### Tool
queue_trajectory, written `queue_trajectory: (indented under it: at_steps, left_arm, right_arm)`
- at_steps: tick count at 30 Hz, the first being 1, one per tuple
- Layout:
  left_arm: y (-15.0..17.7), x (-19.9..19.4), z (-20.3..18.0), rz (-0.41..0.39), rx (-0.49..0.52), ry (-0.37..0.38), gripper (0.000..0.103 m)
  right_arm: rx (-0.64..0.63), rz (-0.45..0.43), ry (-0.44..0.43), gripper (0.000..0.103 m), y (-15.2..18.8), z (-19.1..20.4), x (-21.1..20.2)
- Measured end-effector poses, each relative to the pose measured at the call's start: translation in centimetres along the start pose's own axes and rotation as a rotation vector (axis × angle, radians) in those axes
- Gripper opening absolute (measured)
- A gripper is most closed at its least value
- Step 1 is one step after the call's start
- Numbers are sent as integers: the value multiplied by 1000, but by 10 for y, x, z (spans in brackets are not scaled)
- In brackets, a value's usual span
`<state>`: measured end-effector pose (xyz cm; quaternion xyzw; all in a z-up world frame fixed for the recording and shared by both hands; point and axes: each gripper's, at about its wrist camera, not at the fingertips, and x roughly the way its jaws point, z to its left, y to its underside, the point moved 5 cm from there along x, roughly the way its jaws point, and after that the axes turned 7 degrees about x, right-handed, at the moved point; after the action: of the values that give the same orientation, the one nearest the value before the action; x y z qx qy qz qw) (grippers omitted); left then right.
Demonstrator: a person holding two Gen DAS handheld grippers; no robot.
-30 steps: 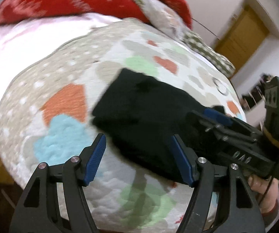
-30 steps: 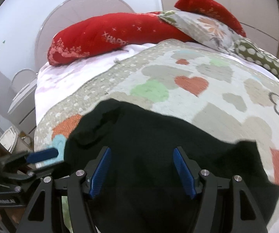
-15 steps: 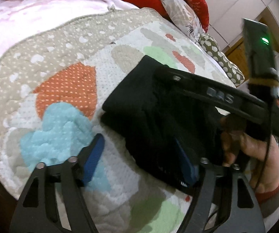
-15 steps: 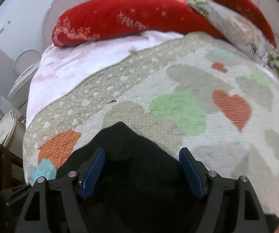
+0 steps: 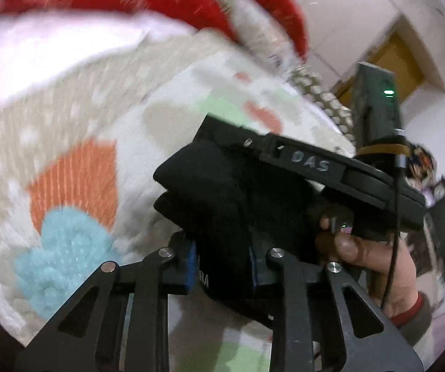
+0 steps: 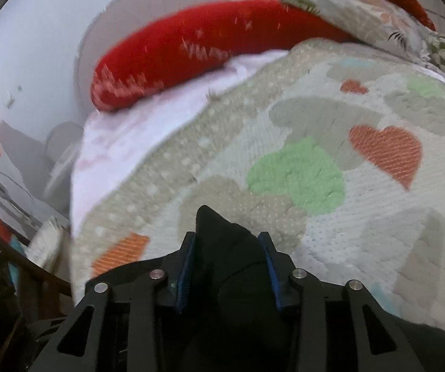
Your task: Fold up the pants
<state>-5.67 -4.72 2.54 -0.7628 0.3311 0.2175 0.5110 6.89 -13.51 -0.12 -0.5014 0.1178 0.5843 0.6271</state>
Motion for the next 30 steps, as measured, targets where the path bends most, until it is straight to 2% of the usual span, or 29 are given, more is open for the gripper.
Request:
queue_trajectory:
  at_steps: [4,5,6,7,8,9,12,13,15,16,17,19,21,23,27,29,30]
  left_arm:
    - [-15,-36,-62,-114,184,49,23]
    - [-16,-43,-80,-134,230,73,23]
    - [-16,-47,-98,-144,280,108,23]
    - [-13,-48,-113,-146,319,136,23]
    - [-8,-46,-133,-145,370,164,23]
    - [-1,-42,-152,-141,424,183,23]
    - [26,-20,-194,-83,537,261,23]
    - [40,-8,-206,-33,559,306,23]
    - [65,15,-219,84,587,354,23]
    - [73,19,-224,117,603,349,25]
    - [79,23,-225,142,620,345,36]
    - [85,19,-225,176,625,398,50]
    - [80,4,-221,142,633,425,54]
    - [71,-8,-214,100,646,418,71]
    - [52,-17,-189,45,622,342,72]
    - [50,-15,-174,40,604,286,72]
    - [49,-9,-166,48,591,249,72]
  right_arm:
    - [58,-143,-72,38,-10,-9,-75]
    - [86,-193,-79,41,-9,-17,-100]
    - [118,-244,-73,54,-6,-26,-124]
    - [162,-302,-33,62,0,-41,-149]
    - [212,-357,34,78,11,-59,-175]
    - [245,-388,84,82,20,-73,-192]
    - [337,-385,202,82,65,-116,-231]
    - [380,-373,240,82,85,-131,-241]
    - [446,-372,256,82,110,-149,-255]
    - [488,-378,242,82,123,-156,-261]
    - [532,-386,211,82,134,-163,-265]
    - [592,-402,139,82,148,-169,-270]
    - [629,-413,60,82,153,-170,-268]
    - [630,-397,35,82,155,-164,-261]
    - [551,-329,134,82,153,-156,-243]
    - [515,-297,140,82,149,-151,-229]
    - [486,-284,134,78,148,-147,-223]
